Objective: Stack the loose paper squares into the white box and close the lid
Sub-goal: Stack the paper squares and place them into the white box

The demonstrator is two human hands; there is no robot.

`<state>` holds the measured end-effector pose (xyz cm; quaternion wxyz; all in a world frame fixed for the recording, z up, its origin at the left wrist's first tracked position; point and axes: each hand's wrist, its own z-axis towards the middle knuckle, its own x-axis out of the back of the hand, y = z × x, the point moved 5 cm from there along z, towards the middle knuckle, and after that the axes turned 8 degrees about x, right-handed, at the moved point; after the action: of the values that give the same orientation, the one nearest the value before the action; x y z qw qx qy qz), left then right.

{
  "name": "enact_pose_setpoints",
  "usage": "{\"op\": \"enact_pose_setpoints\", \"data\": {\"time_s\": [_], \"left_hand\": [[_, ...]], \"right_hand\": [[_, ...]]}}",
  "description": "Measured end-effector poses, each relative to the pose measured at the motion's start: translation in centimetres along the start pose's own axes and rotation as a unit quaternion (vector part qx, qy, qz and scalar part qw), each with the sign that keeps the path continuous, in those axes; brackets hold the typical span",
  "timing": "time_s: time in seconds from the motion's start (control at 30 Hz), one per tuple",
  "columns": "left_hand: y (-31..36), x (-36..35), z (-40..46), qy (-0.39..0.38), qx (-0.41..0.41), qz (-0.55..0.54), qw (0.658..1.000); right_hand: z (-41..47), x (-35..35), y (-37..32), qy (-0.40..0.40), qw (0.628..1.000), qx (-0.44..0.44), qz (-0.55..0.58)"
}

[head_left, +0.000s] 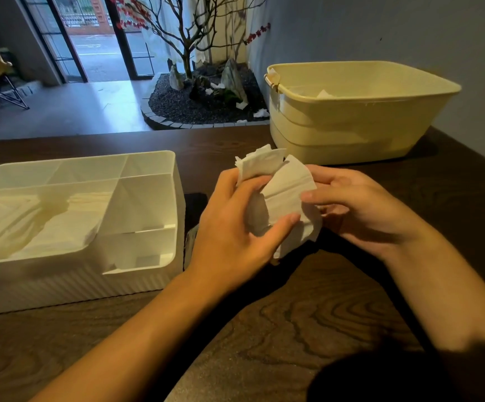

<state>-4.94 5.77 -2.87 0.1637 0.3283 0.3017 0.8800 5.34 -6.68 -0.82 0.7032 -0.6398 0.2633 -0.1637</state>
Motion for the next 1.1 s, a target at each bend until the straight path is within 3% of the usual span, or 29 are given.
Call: {"op": "enact_pose_setpoints", "data": {"time_s": [0.13,0.3,0.5,0.63,0.8,0.93,1.0,1.1], "left_hand": [[-0.6,0.1,0.0,0.011,0.014,-0.013,1.000],[-0.9,0.2,0.1,0.005,0.025,-0.017,1.000],[-1.2,0.3,0.4,-0.007,0.082,-0.091,0.992],[-1.6,0.3,0.4,-0.015,0.141,-0.152,0.978],[-1.3,-0.3,0.3,-0.070,0.184,-0.239,0.951],[-2.2,-0.9,0.1,-0.079,0.225,-0.256,0.937],[-3.0,-1.1,0.1,-0.066,0.269,-0.283,0.918],[-4.5,-1.5,0.2,-0.032,0.402,-0.405,0.820]], "right_hand": [[0.2,0.3,-0.4,0.039,0.990,0.056,-0.121],[0.1,-0.1,-0.3,0.035,0.981,0.117,-0.148],[0.0,0.4,-0.1,0.104,0.919,0.176,-0.338],[-0.1,0.6,-0.6,0.132,0.916,0.201,-0.320],[0.3,0.4,0.5,0.163,0.967,0.161,-0.115],[0.5,0.2,1.7,0.198,0.965,0.120,-0.122],[0.6,0.1,1.7,0.205,0.958,0.129,-0.154],[0.9,0.5,1.6,0.186,0.945,0.108,-0.248]]}}
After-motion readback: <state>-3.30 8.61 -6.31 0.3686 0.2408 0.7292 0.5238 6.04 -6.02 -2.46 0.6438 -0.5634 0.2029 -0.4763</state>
